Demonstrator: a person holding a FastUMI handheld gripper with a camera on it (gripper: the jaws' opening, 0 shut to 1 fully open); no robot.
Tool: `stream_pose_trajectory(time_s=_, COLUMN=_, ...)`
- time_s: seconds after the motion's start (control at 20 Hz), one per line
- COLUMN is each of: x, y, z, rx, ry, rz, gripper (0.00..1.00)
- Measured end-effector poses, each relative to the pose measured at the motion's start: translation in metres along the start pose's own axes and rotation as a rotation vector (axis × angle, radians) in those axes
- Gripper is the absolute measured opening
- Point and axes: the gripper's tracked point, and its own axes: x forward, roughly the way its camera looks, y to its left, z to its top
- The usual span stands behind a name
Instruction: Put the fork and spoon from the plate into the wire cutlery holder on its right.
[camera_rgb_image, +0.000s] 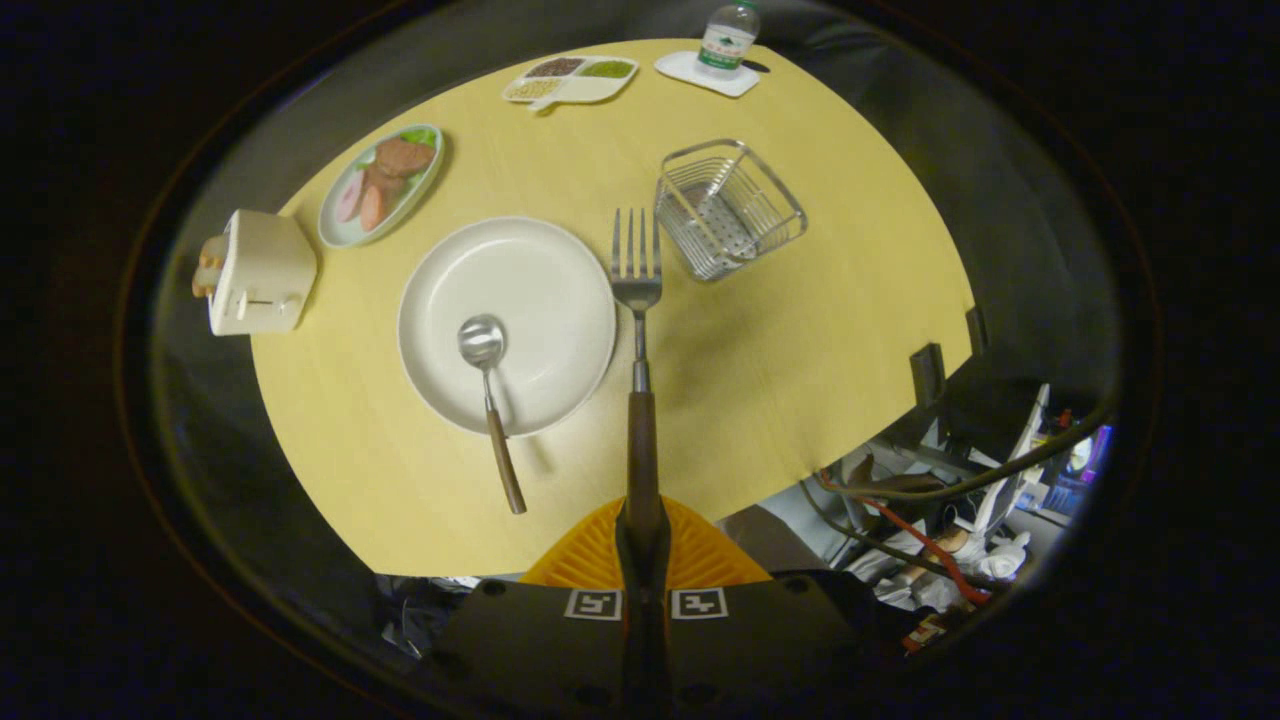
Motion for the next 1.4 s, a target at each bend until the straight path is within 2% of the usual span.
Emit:
stream_pose_trajectory(time_s=0.35, x=-0.001, y=-0.032, z=0.031, rx=0.1, ry=0.074, rz=-0.02, gripper=0.04)
stream_pose_trajectory(time_s=0.65, x=0.017, y=-0.037, z=0.051, rx=0.091, ry=0.174, rz=-0.018, gripper=0.05)
stream_pose_trajectory(time_s=0.95, x=0.025, y=-0.033, z=0.073, rx=0.107, ry=0.194, rz=-0.004, gripper=0.1)
stream_pose_trajectory(time_s=1.0, x=0.025, y=-0.035, z=0.073, rx=0.098, ry=0.198, rz=-0.015, gripper=0.13)
stream_pose_trajectory(time_s=1.4, x=0.012, y=-0.028, z=0.079, rx=0.096, ry=0.158, rz=-0.009, gripper=0.7)
